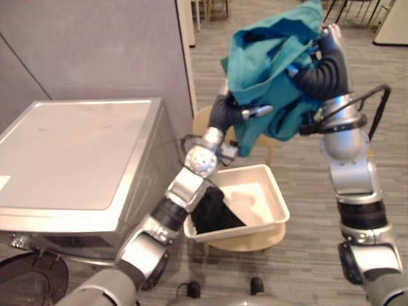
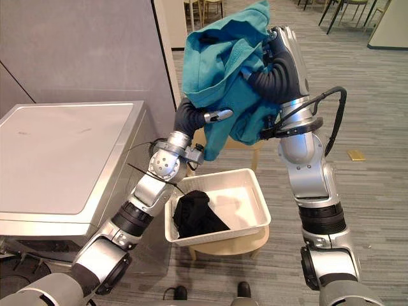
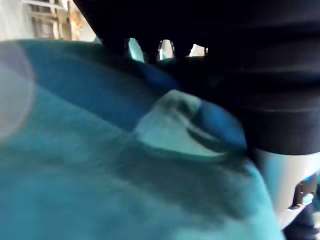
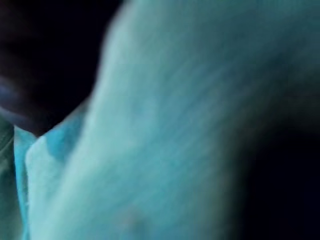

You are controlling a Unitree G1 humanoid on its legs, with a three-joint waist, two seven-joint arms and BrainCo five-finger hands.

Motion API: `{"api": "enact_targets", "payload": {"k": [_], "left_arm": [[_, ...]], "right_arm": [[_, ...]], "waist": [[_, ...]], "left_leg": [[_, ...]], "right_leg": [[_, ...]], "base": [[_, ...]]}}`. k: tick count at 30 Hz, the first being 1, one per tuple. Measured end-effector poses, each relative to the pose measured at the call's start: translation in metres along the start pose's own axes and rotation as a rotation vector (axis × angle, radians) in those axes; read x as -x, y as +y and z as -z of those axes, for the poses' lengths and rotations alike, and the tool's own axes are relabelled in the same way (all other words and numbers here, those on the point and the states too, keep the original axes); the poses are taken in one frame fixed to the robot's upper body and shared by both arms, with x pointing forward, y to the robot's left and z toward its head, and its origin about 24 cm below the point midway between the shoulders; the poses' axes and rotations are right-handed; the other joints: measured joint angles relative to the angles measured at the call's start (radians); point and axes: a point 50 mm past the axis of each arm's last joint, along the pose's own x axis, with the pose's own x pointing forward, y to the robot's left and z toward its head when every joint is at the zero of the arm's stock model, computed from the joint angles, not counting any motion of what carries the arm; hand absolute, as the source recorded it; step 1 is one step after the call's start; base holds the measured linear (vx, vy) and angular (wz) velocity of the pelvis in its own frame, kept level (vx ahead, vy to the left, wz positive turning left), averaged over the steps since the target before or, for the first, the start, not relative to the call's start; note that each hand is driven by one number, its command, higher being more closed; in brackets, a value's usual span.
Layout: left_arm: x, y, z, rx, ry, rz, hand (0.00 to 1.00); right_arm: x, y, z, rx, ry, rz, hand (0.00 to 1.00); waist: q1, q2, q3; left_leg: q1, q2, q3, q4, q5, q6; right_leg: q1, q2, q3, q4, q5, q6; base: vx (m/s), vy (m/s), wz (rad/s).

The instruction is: Pick up the laundry basket with both hands and put the clothes into the washing machine.

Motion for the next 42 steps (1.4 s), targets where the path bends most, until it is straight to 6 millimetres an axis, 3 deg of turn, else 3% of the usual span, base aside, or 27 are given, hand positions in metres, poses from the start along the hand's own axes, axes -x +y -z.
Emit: {"api": "enact_targets", "payload": {"k": [5,8,17,24,25,33,41,42], "left_arm": [[-0.01,0.0,0.018,-0.205,0.085,0.022,0.0],[-0.015,-0.004,0.014,-0.251,0.068,0.023,0.0],[-0.043,-0.01,-0.02,-0.274,-0.062,-0.009,0.0],[-0.05,0.0,-0.062,-0.129,-0.21,-0.085,0.0],[-0.05,0.0,-0.067,-0.098,-0.223,-0.086,1.0],[-0.048,-0.004,-0.081,-0.01,-0.279,-0.051,1.0],[-0.047,-0.004,-0.08,-0.015,-0.273,-0.046,1.0],[-0.046,-0.003,-0.079,-0.015,-0.27,-0.047,1.0]], "right_arm": [[-0.001,0.01,-0.006,-0.029,-0.019,-0.026,1.0],[-0.008,0.011,-0.012,-0.039,-0.052,-0.019,1.0],[-0.019,0.01,-0.024,-0.065,-0.105,0.026,1.0],[-0.019,0.013,-0.028,-0.133,-0.121,0.04,1.0],[-0.019,0.012,-0.029,-0.141,-0.129,0.044,1.0],[-0.017,0.005,-0.038,-0.143,-0.174,0.069,1.0],[-0.011,0.008,-0.035,-0.147,-0.166,0.059,1.0],[-0.01,0.008,-0.035,-0.152,-0.162,0.058,0.0]], "waist": [[-0.026,-0.008,0.001],[-0.037,-0.014,0.002],[-0.052,-0.019,0.003],[-0.049,-0.018,0.003],[-0.05,-0.018,0.003],[-0.051,-0.018,0.003],[-0.05,-0.018,0.003],[-0.05,-0.018,0.003]], "left_leg": [[0.002,0.001,0.006,-0.001,0.0,0.0],[0.002,0.0,0.019,-0.002,-0.001,0.001],[0.014,-0.002,0.048,-0.002,-0.009,0.012],[0.025,-0.003,0.061,-0.006,-0.01,0.013],[0.027,-0.003,0.061,-0.009,-0.01,0.013],[0.029,-0.005,0.056,-0.016,-0.01,0.014],[0.029,-0.007,0.05,-0.018,-0.01,0.014],[0.029,-0.007,0.05,-0.018,-0.01,0.014]], "right_leg": [[0.002,0.001,0.007,-0.011,0.006,0.001],[-0.002,0.002,0.019,-0.019,0.016,-0.001],[-0.004,0.004,0.049,-0.023,0.02,0.001],[-0.004,0.005,0.054,-0.022,0.02,0.002],[-0.002,0.005,0.054,-0.023,0.02,0.002],[0.0,0.002,0.048,-0.023,0.018,0.005],[0.002,0.0,0.042,-0.022,0.016,0.006],[0.002,0.0,0.042,-0.022,0.016,0.006]], "base": [[-0.01,-0.004,-0.04],[0.0,-0.001,-0.11],[0.0,-0.001,-0.1],[0.0,-0.001,-0.04],[0.0,0.0,0.0],[0.0,0.0,0.01],[0.0,-0.001,0.02],[0.0,0.0,0.0]]}}
